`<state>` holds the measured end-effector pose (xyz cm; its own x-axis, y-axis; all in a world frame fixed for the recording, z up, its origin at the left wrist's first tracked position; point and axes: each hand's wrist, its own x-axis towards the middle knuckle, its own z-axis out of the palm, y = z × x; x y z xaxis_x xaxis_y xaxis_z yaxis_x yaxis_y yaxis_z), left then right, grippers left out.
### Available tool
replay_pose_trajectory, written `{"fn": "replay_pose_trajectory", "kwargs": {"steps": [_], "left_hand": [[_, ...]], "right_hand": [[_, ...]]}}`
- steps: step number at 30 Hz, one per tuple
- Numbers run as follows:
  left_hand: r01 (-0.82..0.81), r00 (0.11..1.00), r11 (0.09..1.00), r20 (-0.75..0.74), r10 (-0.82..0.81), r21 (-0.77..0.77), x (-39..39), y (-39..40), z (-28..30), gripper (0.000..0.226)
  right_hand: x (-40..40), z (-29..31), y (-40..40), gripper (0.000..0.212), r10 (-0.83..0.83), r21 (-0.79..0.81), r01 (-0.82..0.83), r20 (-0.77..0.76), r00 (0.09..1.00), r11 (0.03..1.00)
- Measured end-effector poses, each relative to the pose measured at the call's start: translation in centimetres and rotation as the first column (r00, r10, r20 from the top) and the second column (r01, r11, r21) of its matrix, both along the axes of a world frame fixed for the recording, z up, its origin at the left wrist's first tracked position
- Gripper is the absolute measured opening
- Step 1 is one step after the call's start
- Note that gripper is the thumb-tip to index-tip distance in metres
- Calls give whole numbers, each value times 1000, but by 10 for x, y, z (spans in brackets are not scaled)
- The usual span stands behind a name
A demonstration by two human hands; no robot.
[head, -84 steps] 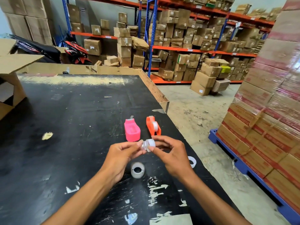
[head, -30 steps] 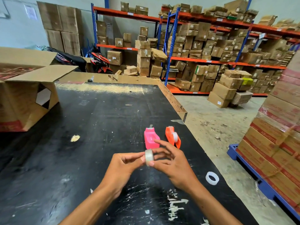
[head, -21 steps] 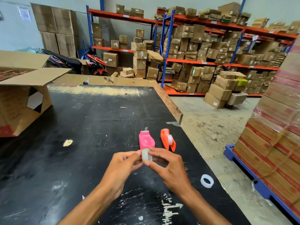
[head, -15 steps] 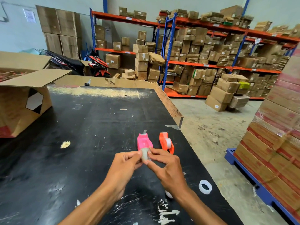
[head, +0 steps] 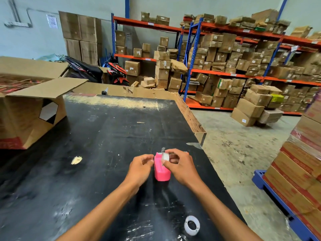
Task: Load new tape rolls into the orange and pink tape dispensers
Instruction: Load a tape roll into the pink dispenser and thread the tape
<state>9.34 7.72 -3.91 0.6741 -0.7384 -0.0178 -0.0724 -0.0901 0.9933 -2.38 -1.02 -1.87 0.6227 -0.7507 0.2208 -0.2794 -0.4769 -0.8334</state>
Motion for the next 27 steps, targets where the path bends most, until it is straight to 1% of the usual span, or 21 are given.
{"fn": "replay_pose_trajectory", "kwargs": {"steps": [2, 3, 6, 7, 9, 11, 13, 15, 18, 19, 21, 24, 27], "left_hand": [[48, 997, 998, 66, -51, 45, 4, -7, -13, 24], [69, 992, 996, 103, -74, 57, 4, -9, -19, 24], [57, 977, 997, 202, -65, 44, 5, -10, -31, 22], [46, 975, 998, 215, -52, 33, 5, -10, -32, 21], [28, 973, 999, 230, -33, 23, 6, -11, -35, 20], [27, 971, 999, 238, -31, 19, 6, -11, -38, 20], [26, 969, 1000, 247, -28, 14, 8, -12, -40, 21], [17, 970, 1000, 242, -18, 6, 9, -14, -42, 22], [-17, 975, 1000, 221, 18, -4, 9, -16, -43, 23], [-26, 976, 1000, 216, 27, -7, 9, -16, -43, 23], [-31, 976, 999, 214, 33, -9, 8, -16, -42, 23], [-32, 977, 999, 212, 34, -13, 9, -17, -44, 21], [-28, 975, 1000, 219, 27, -1, 8, -16, -41, 22]], "right_hand": [[7, -5, -5, 25, -7, -39, 4, -75, 997, 999], [8, -6, -7, 22, -19, -82, 10, -112, 994, 997], [12, -8, -14, 24, -38, -230, -9, -198, 979, 973], [13, -7, -15, 24, -39, -258, -21, -226, 973, 966], [16, -3, -17, 19, -52, -289, -33, -283, 958, 957], [20, -1, -15, 11, -80, -321, -49, -378, 922, 946], [23, -3, -14, 9, -103, -352, -66, -439, 893, 934], [24, -6, -18, 10, -111, -334, -56, -460, 881, 941], [21, -9, -23, 15, -71, -240, -43, -445, 893, 970], [21, -11, -24, 14, -57, -233, -55, -447, 893, 971], [19, -12, -21, 12, -54, -273, -83, -460, 886, 958], [16, -13, -14, 21, -74, -343, -111, -483, 872, 933], [7, -17, -10, 24, -36, -322, -131, -464, 885, 938]]}}
